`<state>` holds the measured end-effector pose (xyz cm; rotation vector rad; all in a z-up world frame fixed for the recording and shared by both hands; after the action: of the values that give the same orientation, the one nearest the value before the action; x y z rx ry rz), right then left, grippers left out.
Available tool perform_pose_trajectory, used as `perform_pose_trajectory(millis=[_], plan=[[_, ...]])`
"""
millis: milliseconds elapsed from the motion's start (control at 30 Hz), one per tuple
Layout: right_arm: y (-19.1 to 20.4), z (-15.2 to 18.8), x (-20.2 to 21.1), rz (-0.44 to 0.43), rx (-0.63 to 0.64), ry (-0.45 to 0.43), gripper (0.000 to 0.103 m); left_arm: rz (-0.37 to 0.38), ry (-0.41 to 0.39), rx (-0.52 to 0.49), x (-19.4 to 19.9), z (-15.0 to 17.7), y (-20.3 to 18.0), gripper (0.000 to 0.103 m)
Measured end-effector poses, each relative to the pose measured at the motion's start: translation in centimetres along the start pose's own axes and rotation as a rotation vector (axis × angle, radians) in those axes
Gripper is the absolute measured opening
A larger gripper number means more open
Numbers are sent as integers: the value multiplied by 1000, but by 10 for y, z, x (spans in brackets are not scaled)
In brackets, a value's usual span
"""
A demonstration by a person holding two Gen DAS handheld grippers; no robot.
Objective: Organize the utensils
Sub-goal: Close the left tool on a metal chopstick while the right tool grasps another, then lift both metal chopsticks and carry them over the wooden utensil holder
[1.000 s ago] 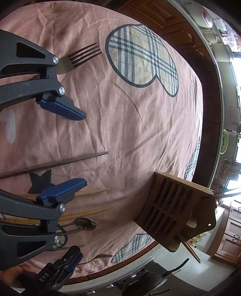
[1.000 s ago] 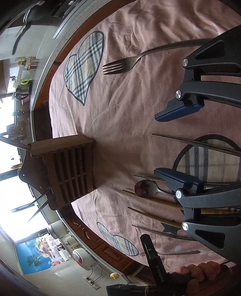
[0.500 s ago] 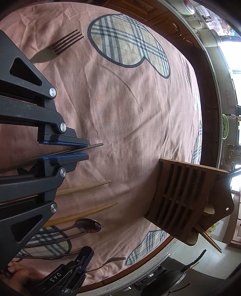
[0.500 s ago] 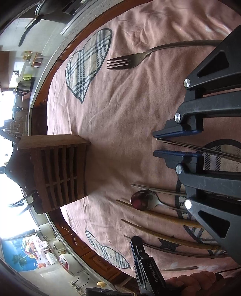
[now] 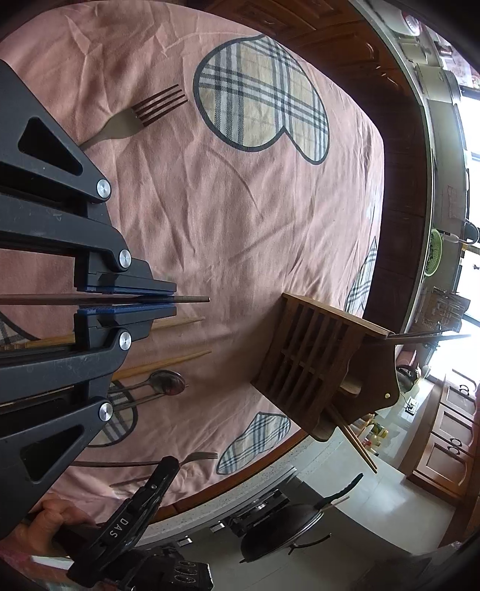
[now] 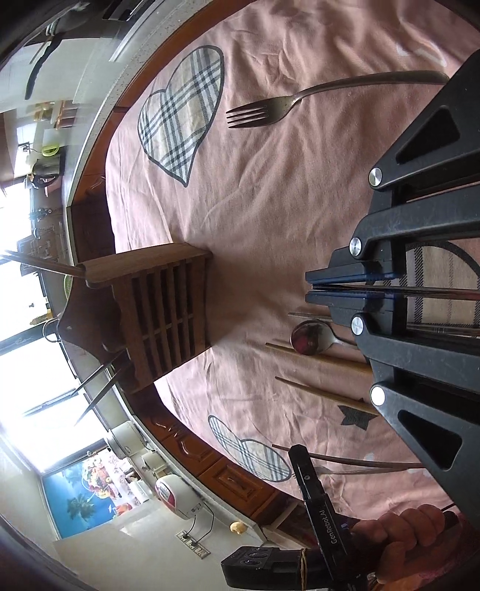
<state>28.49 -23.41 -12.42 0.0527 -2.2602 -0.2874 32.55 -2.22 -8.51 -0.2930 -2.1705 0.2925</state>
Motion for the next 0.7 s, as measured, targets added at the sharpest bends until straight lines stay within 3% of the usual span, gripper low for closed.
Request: perform_pose_trajectory(millis=[700], plan=[[32,-42,88,-40,46,-200,3,52,-182,-16,119,4,-8,3]])
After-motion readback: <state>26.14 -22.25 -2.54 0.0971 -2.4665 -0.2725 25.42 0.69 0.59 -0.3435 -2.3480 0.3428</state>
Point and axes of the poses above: each gripper's, at about its wrist camera, not at the fingertips, and x roughly against the way its jaws point, y to its left, z to its underside, the point moved 10 cm from there along -x, roughly the way its jaws point, and after that the axes turned 2 degrees about -z, right-handed, at the moved point
